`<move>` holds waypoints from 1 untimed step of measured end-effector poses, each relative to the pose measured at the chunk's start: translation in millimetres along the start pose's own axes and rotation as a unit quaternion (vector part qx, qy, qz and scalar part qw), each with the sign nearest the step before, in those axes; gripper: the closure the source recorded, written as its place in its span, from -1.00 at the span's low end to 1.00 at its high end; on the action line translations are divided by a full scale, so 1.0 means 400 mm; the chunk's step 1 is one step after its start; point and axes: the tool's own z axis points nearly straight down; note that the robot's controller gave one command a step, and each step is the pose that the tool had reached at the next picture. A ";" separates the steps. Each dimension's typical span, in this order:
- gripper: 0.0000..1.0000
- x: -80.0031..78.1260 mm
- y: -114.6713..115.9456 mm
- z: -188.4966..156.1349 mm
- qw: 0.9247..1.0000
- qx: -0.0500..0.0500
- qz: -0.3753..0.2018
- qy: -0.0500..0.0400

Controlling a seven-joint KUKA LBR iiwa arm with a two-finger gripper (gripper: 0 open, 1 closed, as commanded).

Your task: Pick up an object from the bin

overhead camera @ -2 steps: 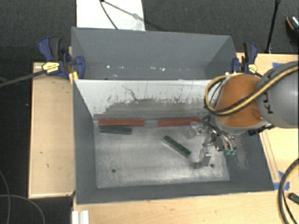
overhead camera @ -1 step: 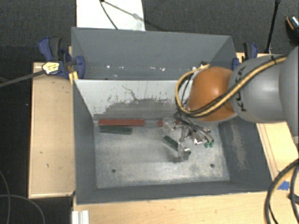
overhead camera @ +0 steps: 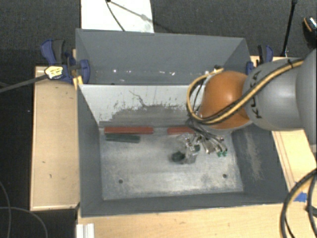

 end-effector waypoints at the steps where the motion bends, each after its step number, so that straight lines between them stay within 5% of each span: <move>1: 1.00 0.000 -0.038 -0.359 0.985 0.002 -0.170 -0.002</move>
Offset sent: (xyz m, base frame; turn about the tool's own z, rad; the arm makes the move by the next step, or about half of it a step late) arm 0.0014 -0.0145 0.1398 -0.3443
